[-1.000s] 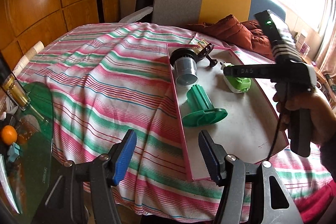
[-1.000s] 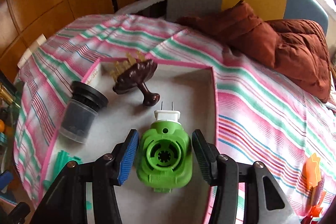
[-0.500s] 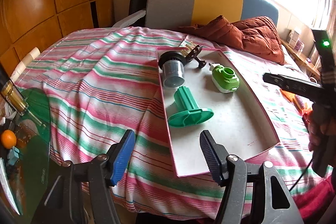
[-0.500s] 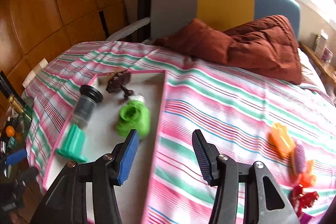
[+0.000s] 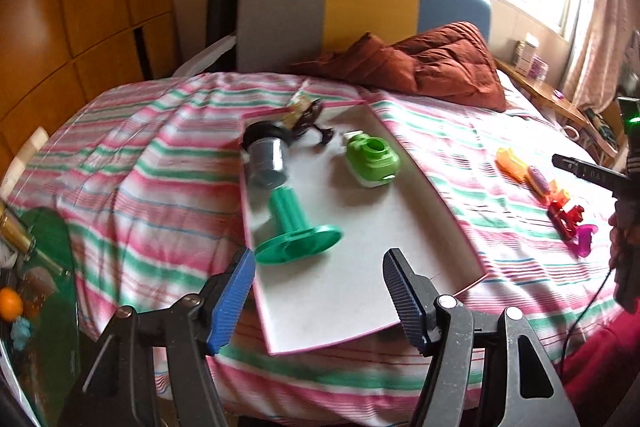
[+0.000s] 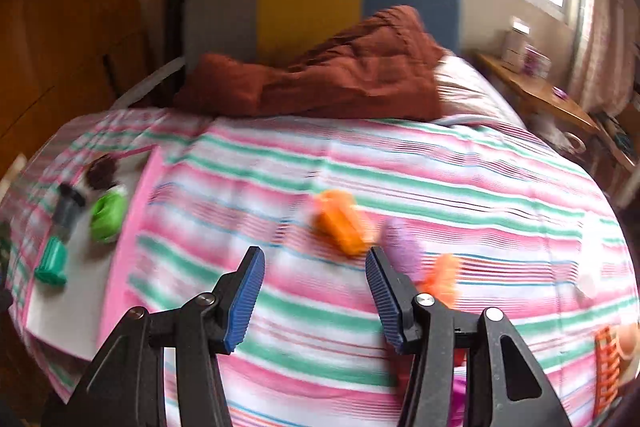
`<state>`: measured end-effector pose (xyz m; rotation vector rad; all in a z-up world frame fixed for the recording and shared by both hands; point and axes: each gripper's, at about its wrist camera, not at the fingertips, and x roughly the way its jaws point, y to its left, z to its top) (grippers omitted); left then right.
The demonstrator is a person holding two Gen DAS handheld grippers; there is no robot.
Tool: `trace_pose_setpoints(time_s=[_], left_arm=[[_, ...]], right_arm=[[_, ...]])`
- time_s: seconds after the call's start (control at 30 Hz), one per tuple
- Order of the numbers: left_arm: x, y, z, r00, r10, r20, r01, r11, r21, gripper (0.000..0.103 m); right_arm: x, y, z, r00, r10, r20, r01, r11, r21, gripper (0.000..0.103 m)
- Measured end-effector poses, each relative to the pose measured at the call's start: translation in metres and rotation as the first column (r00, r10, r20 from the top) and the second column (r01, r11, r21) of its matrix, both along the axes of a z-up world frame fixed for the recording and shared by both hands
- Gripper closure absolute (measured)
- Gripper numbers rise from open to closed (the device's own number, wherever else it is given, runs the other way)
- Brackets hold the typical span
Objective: Organize rigid objects
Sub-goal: 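Move the right tool back to the toys while the left tool reaches the yellow-orange part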
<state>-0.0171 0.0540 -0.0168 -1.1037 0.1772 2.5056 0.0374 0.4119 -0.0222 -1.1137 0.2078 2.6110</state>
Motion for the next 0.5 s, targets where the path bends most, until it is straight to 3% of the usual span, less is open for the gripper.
trace_pose_setpoints(time_s=[0.13, 0.27, 0.37, 0.5], left_arm=[[0.000, 0.023, 0.007, 0.999, -0.052, -0.005, 0.052, 0.999, 0.006, 0.036], [-0.001, 0.054, 0.012, 0.992, -0.128, 0.005, 0.128, 0.992, 0.006, 0.036], [-0.002, 0.084, 0.015, 0.983, -0.183, 0.023, 0.182, 0.983, 0.021, 0.036], [-0.007, 0.125, 0.012, 0.966, -0.248, 0.071, 0.245, 0.968, 0.051, 0.036]], right_arm=[[0.025, 0.059, -0.005, 0.977, -0.212, -0.036, 0.211, 0.977, -0.042, 0.050], [0.043, 0.104, -0.015, 0.908, -0.419, 0.001, 0.414, 0.897, -0.153, 0.050], [0.049, 0.119, -0.018, 0.889, -0.458, 0.015, 0.449, 0.864, -0.227, 0.050], [0.047, 0.116, -0.017, 0.896, -0.443, 0.014, 0.432, 0.867, -0.247, 0.050]])
